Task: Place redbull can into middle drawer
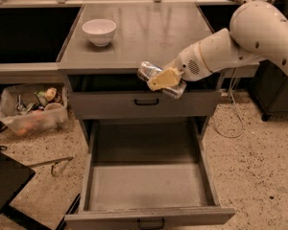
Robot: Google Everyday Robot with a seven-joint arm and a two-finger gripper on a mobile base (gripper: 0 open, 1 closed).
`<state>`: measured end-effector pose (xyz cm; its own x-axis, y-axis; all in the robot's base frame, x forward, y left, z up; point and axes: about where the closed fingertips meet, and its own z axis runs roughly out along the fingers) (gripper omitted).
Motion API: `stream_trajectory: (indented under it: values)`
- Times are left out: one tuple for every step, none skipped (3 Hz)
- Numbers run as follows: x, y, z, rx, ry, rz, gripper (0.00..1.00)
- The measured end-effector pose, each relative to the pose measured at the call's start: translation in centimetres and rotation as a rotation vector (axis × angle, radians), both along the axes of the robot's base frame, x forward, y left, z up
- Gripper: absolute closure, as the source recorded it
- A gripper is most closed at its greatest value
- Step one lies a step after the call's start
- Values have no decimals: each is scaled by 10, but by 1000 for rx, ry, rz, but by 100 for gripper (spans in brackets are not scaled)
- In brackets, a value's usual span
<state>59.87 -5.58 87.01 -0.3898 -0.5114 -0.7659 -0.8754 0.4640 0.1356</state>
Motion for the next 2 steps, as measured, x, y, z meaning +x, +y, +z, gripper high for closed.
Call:
stream_trajectory:
  values:
    - [1,6,-15,-8,1,0,100]
    - [-8,8,-68,0,41,-34,100]
